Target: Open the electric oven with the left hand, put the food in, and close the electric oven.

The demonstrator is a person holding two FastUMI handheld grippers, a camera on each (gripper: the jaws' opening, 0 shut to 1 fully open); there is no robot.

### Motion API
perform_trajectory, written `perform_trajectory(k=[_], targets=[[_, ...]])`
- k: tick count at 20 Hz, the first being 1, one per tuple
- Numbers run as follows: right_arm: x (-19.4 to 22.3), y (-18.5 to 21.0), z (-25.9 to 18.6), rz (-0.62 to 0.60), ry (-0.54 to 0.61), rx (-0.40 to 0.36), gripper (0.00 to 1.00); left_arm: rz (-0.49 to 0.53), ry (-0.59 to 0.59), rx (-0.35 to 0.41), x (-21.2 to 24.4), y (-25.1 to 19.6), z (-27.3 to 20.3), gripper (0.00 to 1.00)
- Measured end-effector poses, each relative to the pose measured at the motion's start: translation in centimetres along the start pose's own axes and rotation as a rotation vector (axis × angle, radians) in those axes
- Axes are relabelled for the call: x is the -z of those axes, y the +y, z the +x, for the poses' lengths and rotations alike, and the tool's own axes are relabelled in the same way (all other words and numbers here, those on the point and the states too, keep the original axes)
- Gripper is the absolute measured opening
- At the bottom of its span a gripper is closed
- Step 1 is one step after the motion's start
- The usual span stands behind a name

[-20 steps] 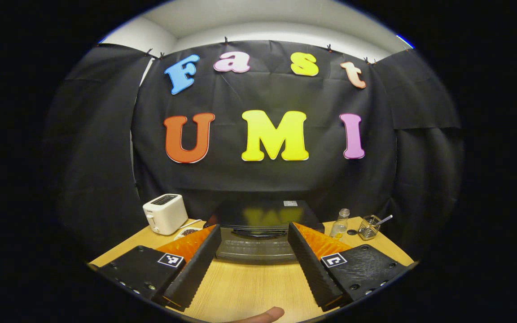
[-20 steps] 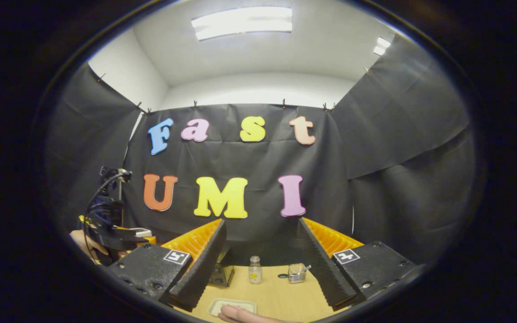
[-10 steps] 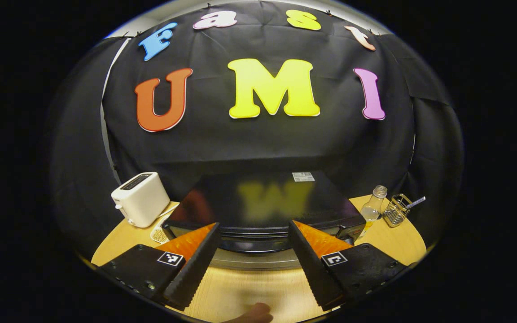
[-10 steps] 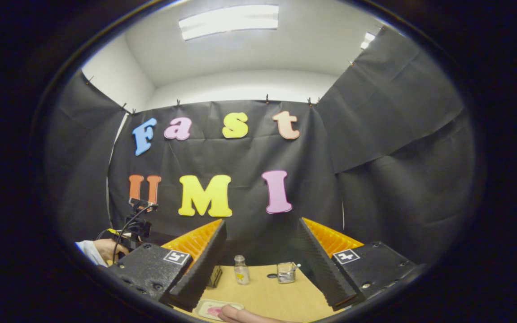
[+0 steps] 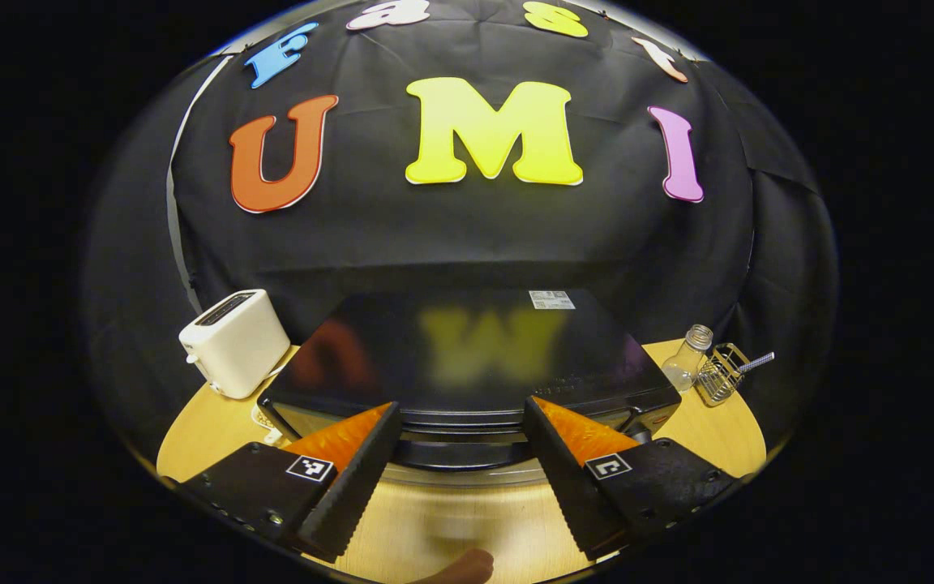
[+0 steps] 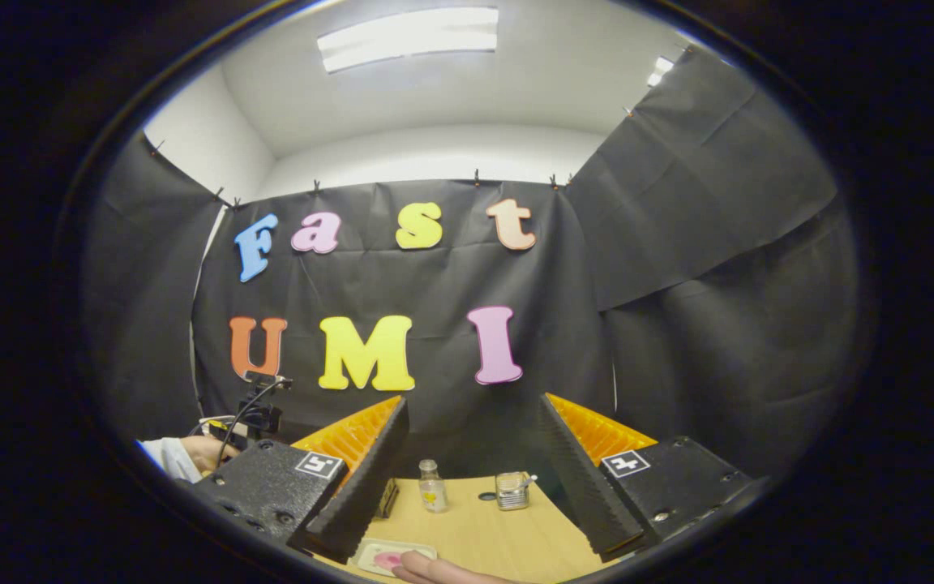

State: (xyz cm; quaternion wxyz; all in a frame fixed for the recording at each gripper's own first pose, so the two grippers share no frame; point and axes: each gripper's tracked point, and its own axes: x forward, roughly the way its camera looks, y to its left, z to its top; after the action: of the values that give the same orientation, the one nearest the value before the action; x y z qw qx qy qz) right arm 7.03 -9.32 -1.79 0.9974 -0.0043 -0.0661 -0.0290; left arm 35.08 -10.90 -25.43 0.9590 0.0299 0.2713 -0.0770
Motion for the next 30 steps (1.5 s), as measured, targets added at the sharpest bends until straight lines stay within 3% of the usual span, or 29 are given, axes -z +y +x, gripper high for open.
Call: perform_trajectory(k=[3, 13, 14, 22, 30], targets=[[-1.0, 0.6, -1.0, -0.013, 0.0, -0.011, 0.96, -0.015, 0.02, 0.019, 0.4, 0.1, -0.7, 0.96], [-1.8, 3.0, -5.1, -0.022, 0.024, -0.053, 1.0, 0.04, -0.012, 0.024, 3.4, 0.5, -4.4, 1.0], [-1.8, 3.2, -5.3, -0.024, 0.027, -0.058, 1.0, 0.04, -0.018, 0.027, 3.9, 0.5, -4.9, 0.97], [-1.9, 4.4, -7.9, -0.036, 0.028, -0.075, 1.0, 0.032, -0.082, 0.022, 9.4, 0.1, -8.2, 0.95], [-1.8, 6.0, -10.3, -0.04, 0.076, -0.101, 1.0, 0.026, -0.035, 0.027, 16.9, -0.4, -9.2, 0.94]])
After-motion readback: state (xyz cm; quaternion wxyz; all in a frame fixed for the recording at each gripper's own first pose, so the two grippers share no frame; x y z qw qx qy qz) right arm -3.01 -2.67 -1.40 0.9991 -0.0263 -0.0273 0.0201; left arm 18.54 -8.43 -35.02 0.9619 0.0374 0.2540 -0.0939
